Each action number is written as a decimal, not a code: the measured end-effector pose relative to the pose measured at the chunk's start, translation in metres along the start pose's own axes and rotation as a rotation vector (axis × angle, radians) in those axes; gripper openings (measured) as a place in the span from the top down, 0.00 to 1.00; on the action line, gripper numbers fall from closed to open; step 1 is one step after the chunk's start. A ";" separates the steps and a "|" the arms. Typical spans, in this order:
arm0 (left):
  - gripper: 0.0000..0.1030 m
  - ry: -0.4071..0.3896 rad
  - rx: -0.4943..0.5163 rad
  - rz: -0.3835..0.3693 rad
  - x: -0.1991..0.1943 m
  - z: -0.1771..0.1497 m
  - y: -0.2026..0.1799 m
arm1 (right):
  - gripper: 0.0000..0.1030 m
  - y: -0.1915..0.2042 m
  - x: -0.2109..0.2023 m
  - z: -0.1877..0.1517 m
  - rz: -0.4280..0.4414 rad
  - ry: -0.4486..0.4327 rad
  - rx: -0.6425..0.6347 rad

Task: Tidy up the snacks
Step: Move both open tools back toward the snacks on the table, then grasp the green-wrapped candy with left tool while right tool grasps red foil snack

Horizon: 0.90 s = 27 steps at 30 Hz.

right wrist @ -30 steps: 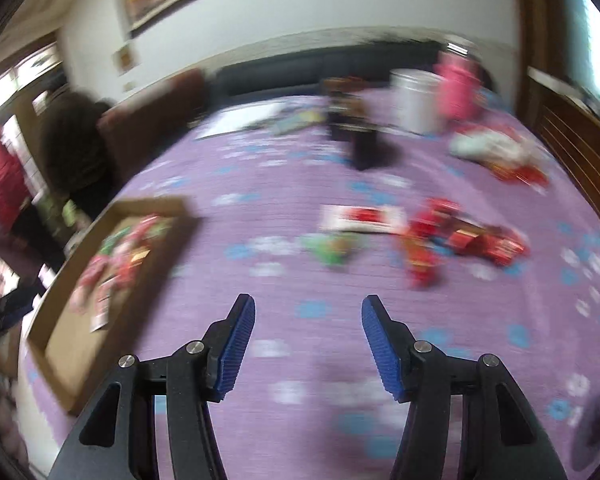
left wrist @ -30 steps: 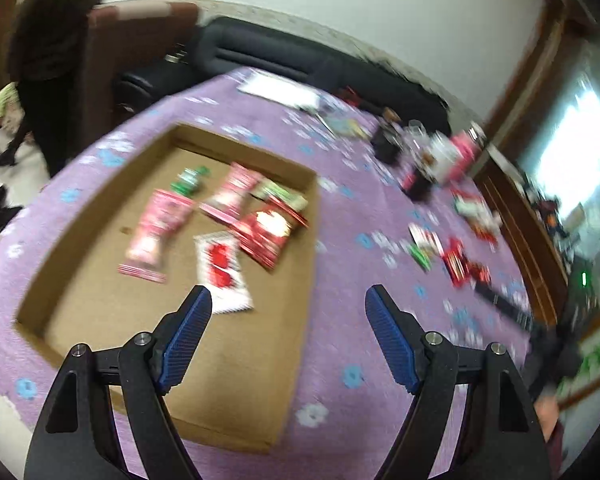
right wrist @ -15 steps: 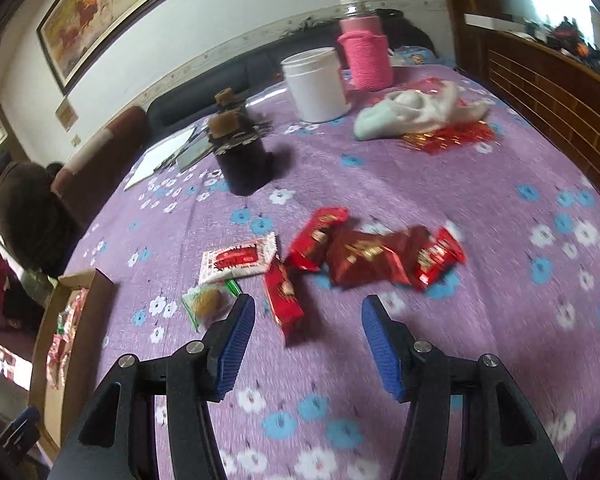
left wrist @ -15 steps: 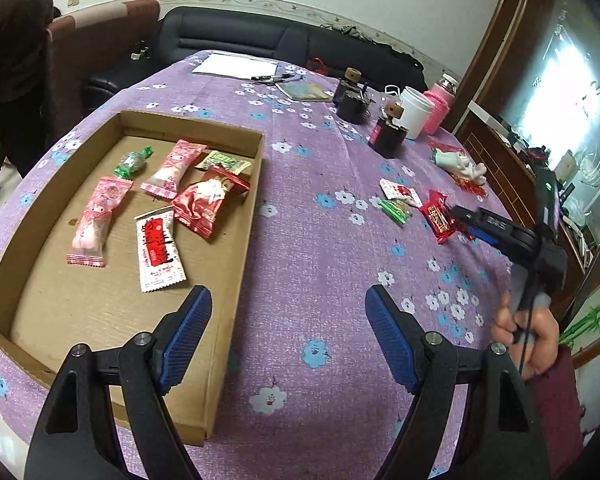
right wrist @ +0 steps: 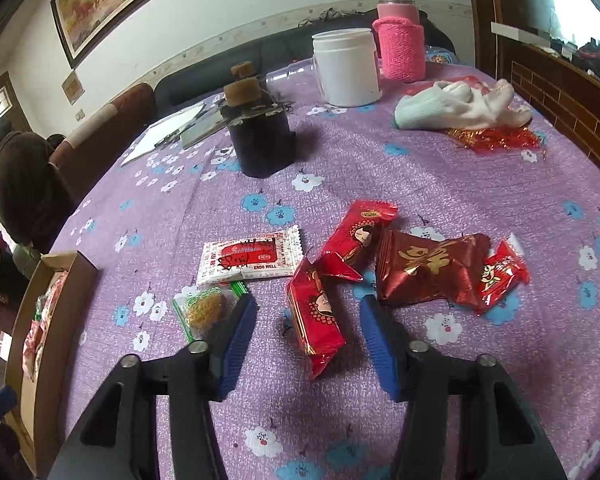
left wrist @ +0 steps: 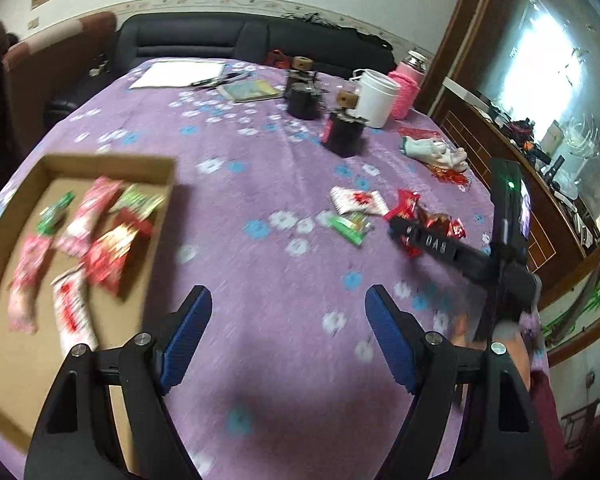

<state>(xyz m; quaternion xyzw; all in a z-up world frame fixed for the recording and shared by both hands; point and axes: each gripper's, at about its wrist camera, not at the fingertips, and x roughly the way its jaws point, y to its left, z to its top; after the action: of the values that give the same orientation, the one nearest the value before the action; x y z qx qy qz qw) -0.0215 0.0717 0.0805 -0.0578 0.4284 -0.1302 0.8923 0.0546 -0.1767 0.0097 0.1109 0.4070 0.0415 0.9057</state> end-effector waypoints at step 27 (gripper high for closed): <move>0.47 0.047 0.204 -0.041 0.135 0.040 -0.054 | 0.78 -0.014 0.001 -0.002 0.060 0.017 0.081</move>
<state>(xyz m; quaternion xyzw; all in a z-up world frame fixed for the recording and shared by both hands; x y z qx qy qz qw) 0.0805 -0.0188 0.0165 0.0278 0.4323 -0.1925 0.8805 0.0539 -0.1895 0.0041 0.1590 0.4127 0.0530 0.8953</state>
